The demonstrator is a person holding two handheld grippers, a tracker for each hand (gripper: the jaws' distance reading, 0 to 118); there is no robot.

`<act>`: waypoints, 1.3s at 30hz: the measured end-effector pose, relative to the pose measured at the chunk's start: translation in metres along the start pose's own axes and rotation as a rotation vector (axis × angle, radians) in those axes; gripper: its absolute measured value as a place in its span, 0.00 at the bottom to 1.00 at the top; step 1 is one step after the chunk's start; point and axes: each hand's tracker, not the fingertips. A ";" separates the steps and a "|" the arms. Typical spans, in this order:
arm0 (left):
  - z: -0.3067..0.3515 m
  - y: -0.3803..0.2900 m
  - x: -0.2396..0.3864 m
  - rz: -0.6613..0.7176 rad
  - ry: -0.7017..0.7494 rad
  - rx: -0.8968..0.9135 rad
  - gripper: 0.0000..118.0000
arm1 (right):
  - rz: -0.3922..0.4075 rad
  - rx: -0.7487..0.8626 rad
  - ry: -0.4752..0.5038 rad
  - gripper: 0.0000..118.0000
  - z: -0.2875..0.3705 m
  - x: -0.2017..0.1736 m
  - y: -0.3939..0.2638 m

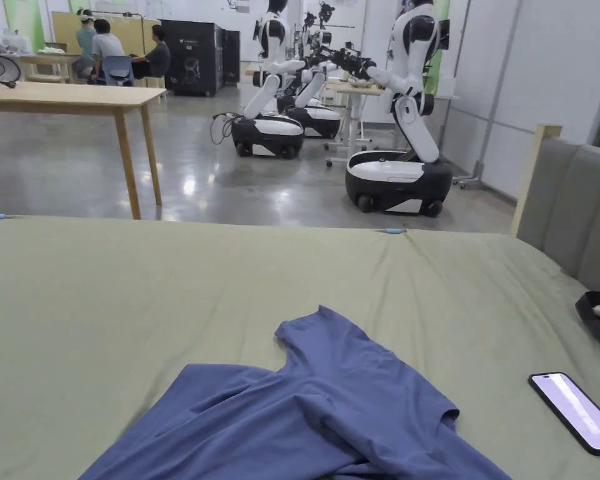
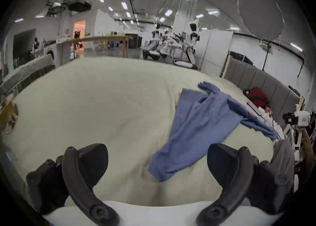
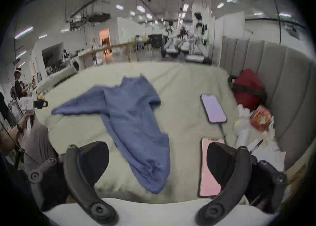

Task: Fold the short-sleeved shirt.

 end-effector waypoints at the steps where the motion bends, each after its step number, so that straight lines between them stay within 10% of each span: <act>1: 0.014 0.004 0.002 0.009 -0.014 0.050 0.97 | -0.008 0.058 0.027 0.92 0.013 -0.008 0.007; 3: 0.037 0.010 0.007 0.036 -0.044 0.104 0.75 | -0.026 0.139 0.084 0.55 0.031 -0.024 0.016; 4: 0.045 0.011 0.010 0.035 -0.036 0.109 0.33 | -0.021 0.161 0.082 0.09 0.035 -0.033 0.018; 5: 0.051 0.012 0.014 0.037 -0.014 0.132 0.00 | -0.004 0.177 0.052 0.00 0.037 -0.042 0.020; 16: 0.004 0.008 -0.003 0.047 -0.022 -0.014 0.01 | 0.071 0.157 0.159 0.00 0.022 -0.093 0.032; 18: -0.016 0.003 -0.007 0.048 -0.034 -0.066 0.35 | 0.082 0.140 0.176 0.00 0.019 -0.096 0.032; 19: -0.030 -0.004 -0.013 0.044 -0.041 -0.123 0.81 | 0.089 0.136 0.176 0.00 0.018 -0.100 0.030; 20: -0.039 -0.011 -0.018 0.040 -0.061 -0.140 0.96 | 0.093 0.132 0.172 0.00 0.017 -0.103 0.029; 27: -0.066 -0.045 -0.026 -0.007 -0.064 -0.157 0.90 | 0.101 0.090 0.186 0.00 0.007 -0.106 0.025; 31: -0.059 -0.061 -0.019 -0.122 -0.020 -0.075 0.29 | 0.114 0.071 0.191 0.00 0.003 -0.108 0.026; 34: -0.053 -0.067 -0.011 -0.125 -0.024 -0.036 0.02 | 0.120 0.063 0.199 0.00 -0.001 -0.109 0.028; 39: -0.047 -0.060 -0.003 -0.144 0.008 -0.017 0.01 | 0.179 0.040 0.184 0.00 -0.024 -0.108 0.052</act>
